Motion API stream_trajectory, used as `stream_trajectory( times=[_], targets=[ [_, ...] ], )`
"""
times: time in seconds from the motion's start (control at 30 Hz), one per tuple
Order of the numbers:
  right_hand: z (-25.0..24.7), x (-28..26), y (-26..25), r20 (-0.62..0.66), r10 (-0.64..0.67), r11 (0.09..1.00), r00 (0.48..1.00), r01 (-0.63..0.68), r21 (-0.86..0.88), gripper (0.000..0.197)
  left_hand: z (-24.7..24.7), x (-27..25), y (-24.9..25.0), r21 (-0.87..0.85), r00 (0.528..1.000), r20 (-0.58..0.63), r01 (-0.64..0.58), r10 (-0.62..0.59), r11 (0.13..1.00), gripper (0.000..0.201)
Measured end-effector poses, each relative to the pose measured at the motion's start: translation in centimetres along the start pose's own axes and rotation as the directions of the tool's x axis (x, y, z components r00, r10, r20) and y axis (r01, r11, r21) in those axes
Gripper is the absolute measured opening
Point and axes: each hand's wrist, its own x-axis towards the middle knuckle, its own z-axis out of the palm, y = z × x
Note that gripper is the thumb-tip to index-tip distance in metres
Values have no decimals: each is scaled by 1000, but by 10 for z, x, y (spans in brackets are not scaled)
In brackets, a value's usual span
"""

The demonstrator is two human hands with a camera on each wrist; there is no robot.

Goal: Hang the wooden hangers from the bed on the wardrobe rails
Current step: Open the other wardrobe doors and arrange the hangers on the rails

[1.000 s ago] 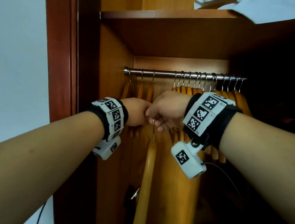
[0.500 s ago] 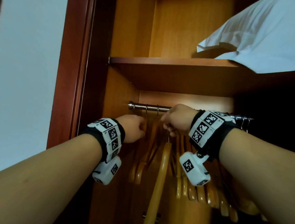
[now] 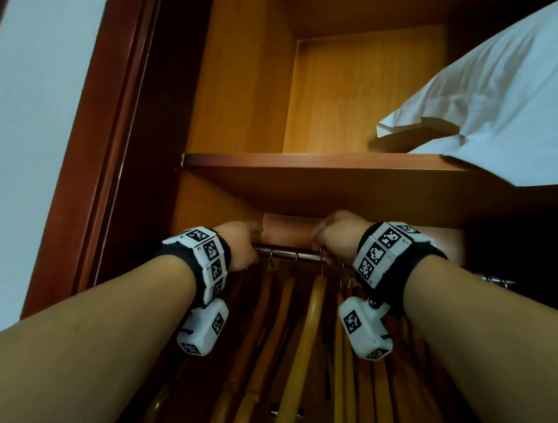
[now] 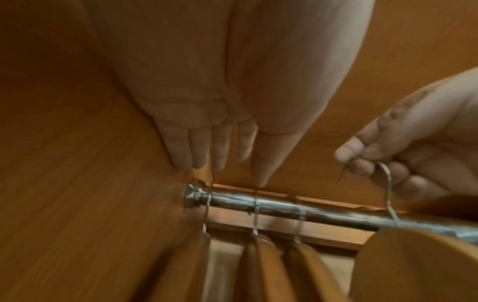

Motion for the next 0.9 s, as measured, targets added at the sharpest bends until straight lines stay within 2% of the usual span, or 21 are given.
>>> stream_trajectory(
  times=[0.1,0.2,0.33,0.47,0.57,0.63,0.8,0.9],
  targets=[
    [-2,16,4,12,-50,998,999,51,-32,14,-1,18,2,66,1000,26,-16,14,998,66],
    [-1,33,10,-2,-99,981,995,97,-167,16,-1,33,3,96,998,45,-39,35,995,64],
    [4,51,20,53,-168,938,984,176,-300,10,0,47,3,101,988,149,-42,27,994,65],
    [6,57,26,88,-186,874,979,206,-441,20,1,53,0,129,984,180,-40,16,991,61],
    [6,54,29,132,-202,791,970,241,-563,31,-3,58,0,135,981,195,-36,9,990,59],
    [5,54,29,162,-199,784,966,257,-565,36,-5,60,1,160,980,201,-35,2,986,58],
    [11,66,11,161,-261,808,952,307,-503,25,-5,64,3,247,975,222,-51,-5,968,67],
    [25,72,0,235,-277,764,932,362,-535,29,-4,65,3,268,978,208,-63,6,961,66]
  ],
)
